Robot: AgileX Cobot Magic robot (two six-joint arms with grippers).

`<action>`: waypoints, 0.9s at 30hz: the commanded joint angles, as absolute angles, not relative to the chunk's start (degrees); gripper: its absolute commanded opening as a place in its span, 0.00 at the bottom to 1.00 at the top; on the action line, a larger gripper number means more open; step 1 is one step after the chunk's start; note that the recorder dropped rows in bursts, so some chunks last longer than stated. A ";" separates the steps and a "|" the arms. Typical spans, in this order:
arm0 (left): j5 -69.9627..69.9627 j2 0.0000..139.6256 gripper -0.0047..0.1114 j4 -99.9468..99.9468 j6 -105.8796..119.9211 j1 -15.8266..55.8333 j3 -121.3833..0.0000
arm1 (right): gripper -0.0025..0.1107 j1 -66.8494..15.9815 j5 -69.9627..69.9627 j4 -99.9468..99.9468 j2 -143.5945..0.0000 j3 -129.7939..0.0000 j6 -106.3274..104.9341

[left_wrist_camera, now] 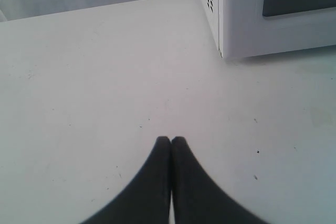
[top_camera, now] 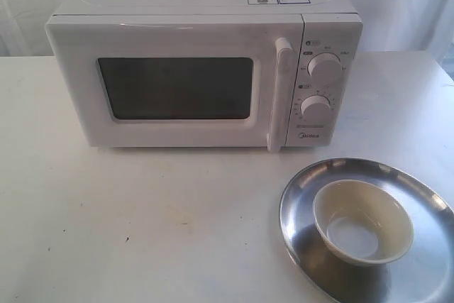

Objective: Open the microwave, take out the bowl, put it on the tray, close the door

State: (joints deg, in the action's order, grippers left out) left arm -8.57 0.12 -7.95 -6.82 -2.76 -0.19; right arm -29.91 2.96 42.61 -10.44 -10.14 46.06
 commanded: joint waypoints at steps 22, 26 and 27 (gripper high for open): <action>-8.55 0.00 0.04 -7.73 -7.15 -2.71 0.00 | 0.02 -12.60 -2.60 46.08 0.00 0.00 49.19; -8.55 0.00 0.04 -7.73 -7.15 -2.71 0.00 | 0.02 -12.60 -2.98 34.46 0.00 0.00 36.94; -8.55 0.00 0.04 -7.73 -7.15 -2.71 0.00 | 0.02 -12.60 -3.27 27.82 0.00 0.00 28.25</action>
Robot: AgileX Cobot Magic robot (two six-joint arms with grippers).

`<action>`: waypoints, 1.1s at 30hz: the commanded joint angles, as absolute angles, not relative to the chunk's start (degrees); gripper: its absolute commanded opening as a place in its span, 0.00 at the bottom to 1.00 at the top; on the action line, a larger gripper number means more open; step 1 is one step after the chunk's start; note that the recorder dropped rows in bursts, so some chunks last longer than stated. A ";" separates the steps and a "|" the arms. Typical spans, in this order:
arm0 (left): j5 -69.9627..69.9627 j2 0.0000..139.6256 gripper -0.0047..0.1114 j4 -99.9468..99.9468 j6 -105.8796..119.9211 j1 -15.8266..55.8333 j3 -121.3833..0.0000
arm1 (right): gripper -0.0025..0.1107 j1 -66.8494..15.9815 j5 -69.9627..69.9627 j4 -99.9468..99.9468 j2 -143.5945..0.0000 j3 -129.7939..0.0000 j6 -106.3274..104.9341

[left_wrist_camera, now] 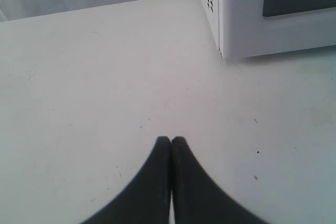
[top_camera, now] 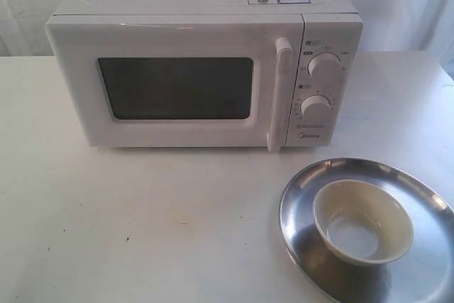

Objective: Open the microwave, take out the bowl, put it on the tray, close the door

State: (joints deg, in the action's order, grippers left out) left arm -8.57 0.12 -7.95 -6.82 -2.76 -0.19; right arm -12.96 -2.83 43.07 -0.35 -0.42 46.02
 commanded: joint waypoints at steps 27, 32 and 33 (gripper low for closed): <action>-8.55 0.00 0.04 -7.73 -7.15 -2.71 0.00 | 0.02 -12.60 -8.89 -0.49 0.00 0.00 -1.28; -8.55 0.00 0.04 -7.73 -7.15 -2.71 0.00 | 0.02 -12.60 -8.89 -0.49 0.00 0.00 -1.28; -8.55 0.00 0.04 -7.73 -7.15 -2.71 0.00 | 0.02 -12.60 -8.89 -0.49 0.00 0.00 -1.28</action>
